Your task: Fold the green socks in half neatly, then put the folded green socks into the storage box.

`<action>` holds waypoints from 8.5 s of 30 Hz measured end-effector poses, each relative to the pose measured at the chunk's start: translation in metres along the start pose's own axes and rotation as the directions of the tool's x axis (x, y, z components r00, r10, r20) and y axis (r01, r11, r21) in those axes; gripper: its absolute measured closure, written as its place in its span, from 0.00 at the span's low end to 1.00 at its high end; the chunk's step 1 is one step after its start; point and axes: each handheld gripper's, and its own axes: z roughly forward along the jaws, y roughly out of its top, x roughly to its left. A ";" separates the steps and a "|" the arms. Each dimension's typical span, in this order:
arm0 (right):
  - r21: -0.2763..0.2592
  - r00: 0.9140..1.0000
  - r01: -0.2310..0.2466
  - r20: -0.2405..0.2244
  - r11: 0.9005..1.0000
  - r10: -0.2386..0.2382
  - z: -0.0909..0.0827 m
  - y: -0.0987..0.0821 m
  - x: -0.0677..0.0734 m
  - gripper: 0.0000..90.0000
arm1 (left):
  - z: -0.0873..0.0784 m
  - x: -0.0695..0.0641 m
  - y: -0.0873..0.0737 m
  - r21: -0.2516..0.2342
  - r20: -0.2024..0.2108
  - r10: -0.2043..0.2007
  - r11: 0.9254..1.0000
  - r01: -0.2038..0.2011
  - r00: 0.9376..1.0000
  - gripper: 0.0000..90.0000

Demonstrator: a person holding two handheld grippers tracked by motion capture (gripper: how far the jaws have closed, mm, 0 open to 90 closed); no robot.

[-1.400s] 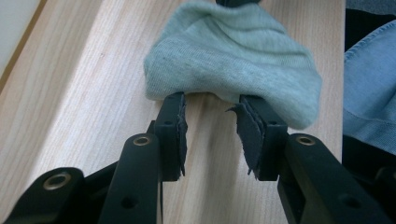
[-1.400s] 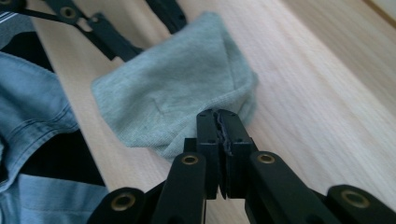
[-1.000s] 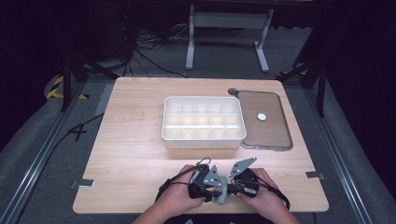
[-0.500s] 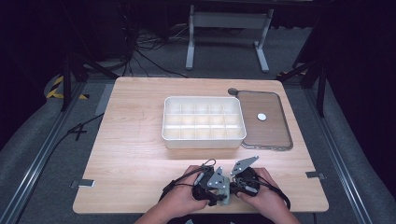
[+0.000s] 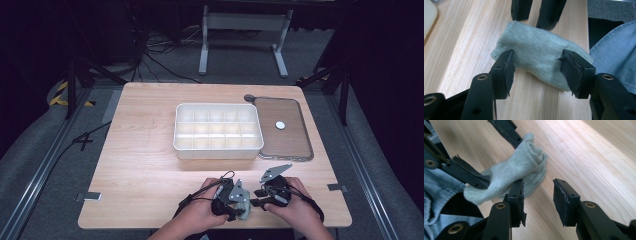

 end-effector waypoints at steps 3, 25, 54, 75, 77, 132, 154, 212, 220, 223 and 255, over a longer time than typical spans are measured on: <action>-0.065 0.999 -0.033 0.008 0.997 0.034 -0.014 -0.001 0.000 0.68 | 0.001 -0.001 0.001 -0.005 -0.006 -0.006 1.000 0.006 1.000 0.50; -0.068 0.987 -0.162 -0.025 0.984 0.161 0.014 -0.006 0.005 0.56 | 0.003 0.001 0.000 0.015 -0.002 -0.020 1.000 0.020 1.000 0.49; -0.051 0.958 -0.229 -0.189 0.972 0.215 0.023 0.000 -0.002 0.81 | -0.007 0.000 -0.009 0.008 -0.030 -0.048 0.999 0.049 0.998 0.46; -0.196 0.995 -0.101 -0.013 0.975 0.101 -0.022 0.016 -0.002 0.81 | -0.053 0.024 -0.024 -0.042 -0.109 -0.168 0.986 0.164 0.980 0.41; -0.201 0.996 -0.092 -0.007 0.975 0.093 -0.024 0.017 -0.003 0.81 | -0.054 0.025 -0.025 -0.045 -0.111 -0.169 0.985 0.165 0.979 0.41; -0.249 0.982 0.056 0.189 0.967 -0.008 -0.068 0.105 -0.073 0.80 | -0.079 0.038 -0.043 -0.093 -0.161 -0.251 0.967 0.238 0.955 0.41; -0.230 0.961 0.091 0.277 0.969 -0.024 -0.050 0.129 -0.104 0.79 | -0.088 0.039 -0.053 -0.114 -0.180 -0.296 0.953 0.279 0.938 0.40; 0.290 0.973 -0.042 0.230 0.956 -0.027 0.042 0.143 -0.112 0.79 | -0.084 0.039 -0.055 -0.086 -0.166 -0.279 0.960 0.268 0.946 0.40; 0.257 0.973 0.008 0.220 0.966 -0.067 0.033 0.140 -0.107 0.73 | -0.087 0.039 -0.059 -0.098 -0.173 -0.299 0.953 0.286 0.938 0.40; 0.231 0.972 0.004 0.226 0.973 -0.057 0.024 0.142 -0.106 0.61 | -0.089 0.038 -0.062 -0.103 -0.177 -0.310 0.950 0.296 0.934 0.40; -0.312 0.995 0.075 0.083 0.947 -0.051 -0.071 0.073 -0.050 0.57 | -0.120 0.041 -0.074 -0.113 -0.192 -0.377 0.926 0.361 0.906 0.40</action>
